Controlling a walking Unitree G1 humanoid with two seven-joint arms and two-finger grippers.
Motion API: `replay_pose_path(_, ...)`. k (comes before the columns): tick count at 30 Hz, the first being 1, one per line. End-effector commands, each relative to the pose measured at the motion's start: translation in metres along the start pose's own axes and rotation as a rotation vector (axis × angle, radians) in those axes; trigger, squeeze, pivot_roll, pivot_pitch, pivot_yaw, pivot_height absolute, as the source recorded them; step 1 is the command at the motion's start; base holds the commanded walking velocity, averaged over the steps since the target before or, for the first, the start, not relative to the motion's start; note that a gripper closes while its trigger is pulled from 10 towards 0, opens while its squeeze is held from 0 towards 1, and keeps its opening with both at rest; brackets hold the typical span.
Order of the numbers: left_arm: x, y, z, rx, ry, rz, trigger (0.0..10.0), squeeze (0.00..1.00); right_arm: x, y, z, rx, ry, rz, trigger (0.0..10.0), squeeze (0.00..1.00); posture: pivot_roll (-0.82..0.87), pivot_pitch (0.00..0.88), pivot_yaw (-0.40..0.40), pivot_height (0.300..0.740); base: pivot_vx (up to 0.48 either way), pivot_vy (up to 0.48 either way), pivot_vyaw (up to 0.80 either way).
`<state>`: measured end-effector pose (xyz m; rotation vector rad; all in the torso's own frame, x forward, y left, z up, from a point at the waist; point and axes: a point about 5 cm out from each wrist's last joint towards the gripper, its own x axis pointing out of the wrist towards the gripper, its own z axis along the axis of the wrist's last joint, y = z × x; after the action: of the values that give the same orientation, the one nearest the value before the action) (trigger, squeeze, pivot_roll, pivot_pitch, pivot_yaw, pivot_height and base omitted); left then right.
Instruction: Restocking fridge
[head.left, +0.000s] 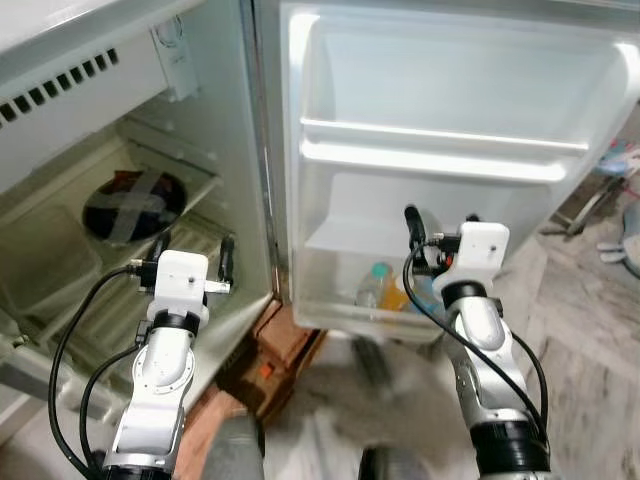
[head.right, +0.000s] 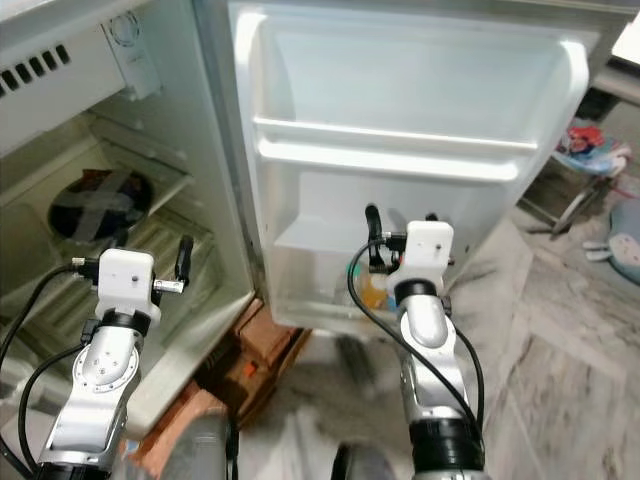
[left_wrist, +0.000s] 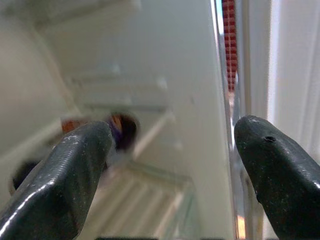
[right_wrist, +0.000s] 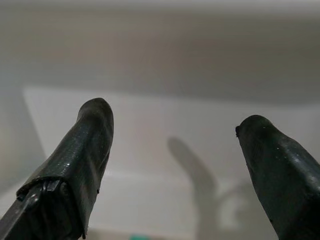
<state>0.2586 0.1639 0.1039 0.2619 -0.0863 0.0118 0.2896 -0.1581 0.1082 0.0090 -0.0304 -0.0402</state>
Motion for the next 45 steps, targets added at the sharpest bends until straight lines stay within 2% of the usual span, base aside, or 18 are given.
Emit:
replay_pose_path(1,-0.001,-0.004,-0.003,0.005,0.024,-0.005,10.0,0.0,-0.001,-0.003,0.001,-0.001,0.007,-0.014,10.0,0.0,0.08,0.0,-0.061,0.74,0.0,0.0,0.0)
replay_pose_path(6,-0.001,-0.003,-0.002,0.015,0.026,0.01,10.0,0.0,-0.004,-0.006,-0.003,0.003,0.039,-0.021,10.0,0.0,0.08,0.0,-0.062,0.74,0.0,0.0,0.0)
replay_pose_path(12,-0.003,-0.005,-0.005,0.025,0.039,-0.006,10.0,0.0,-0.007,0.004,-0.008,0.022,0.093,0.038,10.0,0.0,0.08,0.0,-0.061,0.74,0.0,0.0,0.0)
replay_pose_path(19,0.0,-0.011,-0.006,0.018,0.048,-0.014,10.0,0.0,-0.012,0.009,-0.012,0.096,0.124,0.082,10.0,0.0,0.08,0.0,-0.062,0.74,0.0,0.0,0.0)
replay_pose_path(26,0.0,-0.012,-0.004,0.02,0.047,-0.03,10.0,0.0,-0.011,0.006,-0.015,0.066,0.162,0.064,10.0,0.0,0.08,0.002,-0.057,0.74,0.0,0.0,0.0)
replay_pose_path(34,0.001,-0.013,-0.003,0.023,0.046,-0.04,10.0,0.0,-0.013,0.0,-0.019,0.127,0.197,0.025,10.0,0.0,0.08,0.005,-0.051,0.74,0.0,0.0,0.0)
replay_pose_path(37,0.002,-0.013,-0.003,0.023,0.044,-0.044,10.0,0.0,-0.011,0.0,-0.017,0.122,0.193,0.028,10.0,0.0,0.08,0.004,-0.052,0.74,0.0,0.0,0.0)
replay_pose_path(39,0.003,-0.014,-0.002,0.023,0.039,-0.048,10.0,0.0,-0.009,-0.002,-0.012,0.065,0.147,0.017,10.0,0.0,0.09,0.001,-0.056,0.74,0.0,-0.251,0.0)
replay_pose_path(45,0.005,-0.014,0.002,0.025,0.025,-0.054,10.0,0.0,-0.005,-0.007,-0.01,0.093,0.144,-0.027,10.0,0.0,0.09,0.0,-0.06,0.74,0.0,-0.267,0.0)
